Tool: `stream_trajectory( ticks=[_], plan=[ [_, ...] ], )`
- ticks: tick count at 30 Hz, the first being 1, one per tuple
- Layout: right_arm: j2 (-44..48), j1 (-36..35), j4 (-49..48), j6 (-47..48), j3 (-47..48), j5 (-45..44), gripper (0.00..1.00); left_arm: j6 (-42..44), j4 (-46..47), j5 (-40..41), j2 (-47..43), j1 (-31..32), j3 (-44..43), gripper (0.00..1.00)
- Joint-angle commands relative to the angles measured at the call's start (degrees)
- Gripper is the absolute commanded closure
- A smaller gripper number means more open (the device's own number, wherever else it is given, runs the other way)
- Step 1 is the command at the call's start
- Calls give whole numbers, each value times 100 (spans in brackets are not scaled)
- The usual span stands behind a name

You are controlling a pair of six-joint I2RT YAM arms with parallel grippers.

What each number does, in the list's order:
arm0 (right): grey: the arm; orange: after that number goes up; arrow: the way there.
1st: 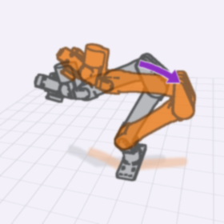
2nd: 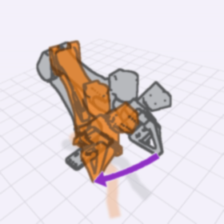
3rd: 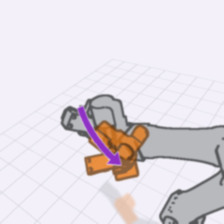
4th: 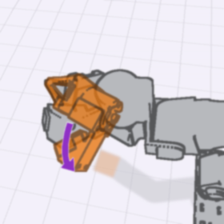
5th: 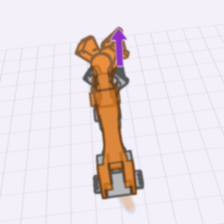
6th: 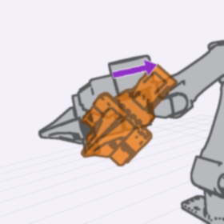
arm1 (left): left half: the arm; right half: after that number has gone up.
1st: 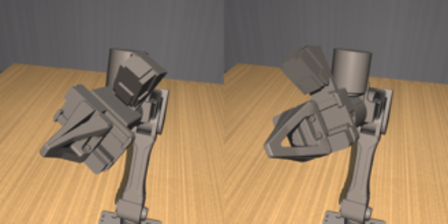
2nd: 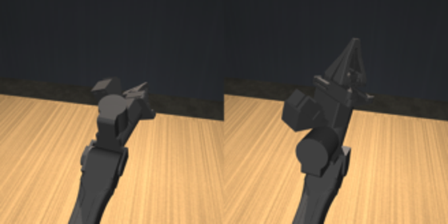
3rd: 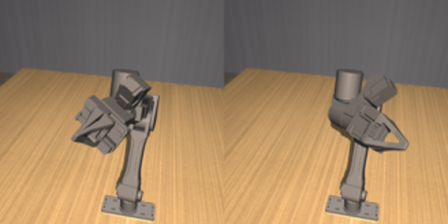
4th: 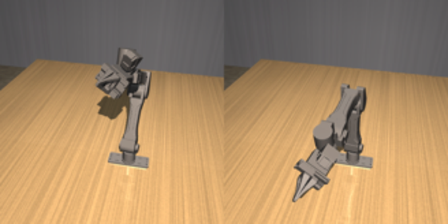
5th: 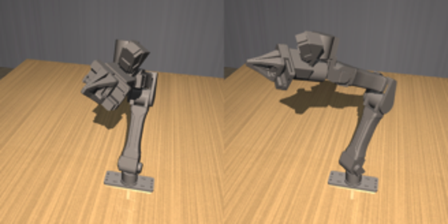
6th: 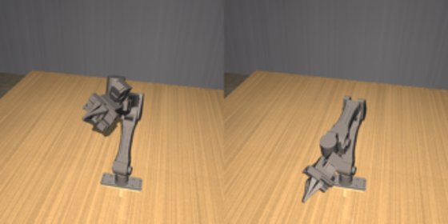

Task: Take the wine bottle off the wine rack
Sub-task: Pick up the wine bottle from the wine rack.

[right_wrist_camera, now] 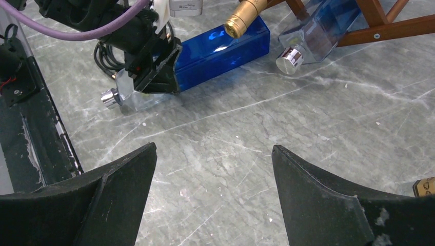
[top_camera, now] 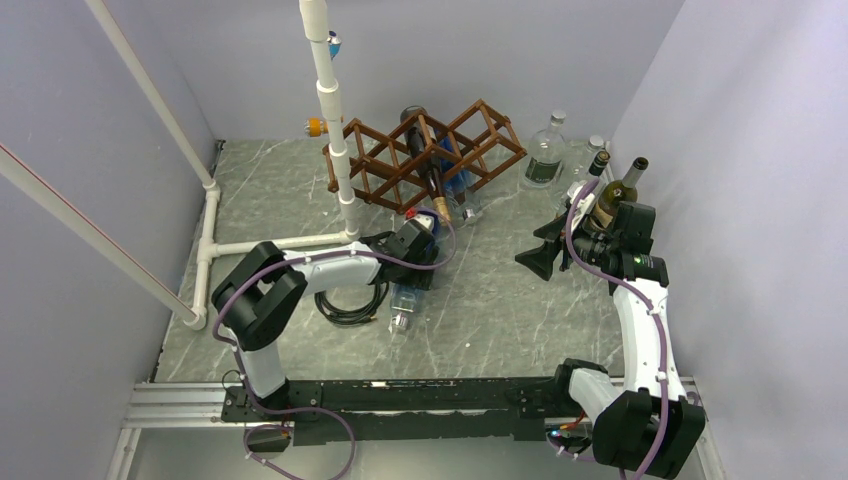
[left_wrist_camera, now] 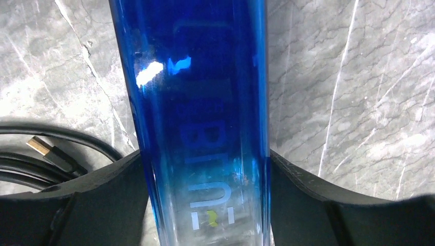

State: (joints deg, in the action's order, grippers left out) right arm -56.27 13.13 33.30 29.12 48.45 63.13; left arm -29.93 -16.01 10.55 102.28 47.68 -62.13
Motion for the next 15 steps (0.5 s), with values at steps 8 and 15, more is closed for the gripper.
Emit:
stream_trajectory(
  ticks=[8,15],
  plan=[
    [-11,-21,-87,120,7,42,14,341,-309,472,-67,265,-301,85],
    [-24,-21,-46,159,14,70,14,770,-253,142,-584,431,-57,100]
  ],
)
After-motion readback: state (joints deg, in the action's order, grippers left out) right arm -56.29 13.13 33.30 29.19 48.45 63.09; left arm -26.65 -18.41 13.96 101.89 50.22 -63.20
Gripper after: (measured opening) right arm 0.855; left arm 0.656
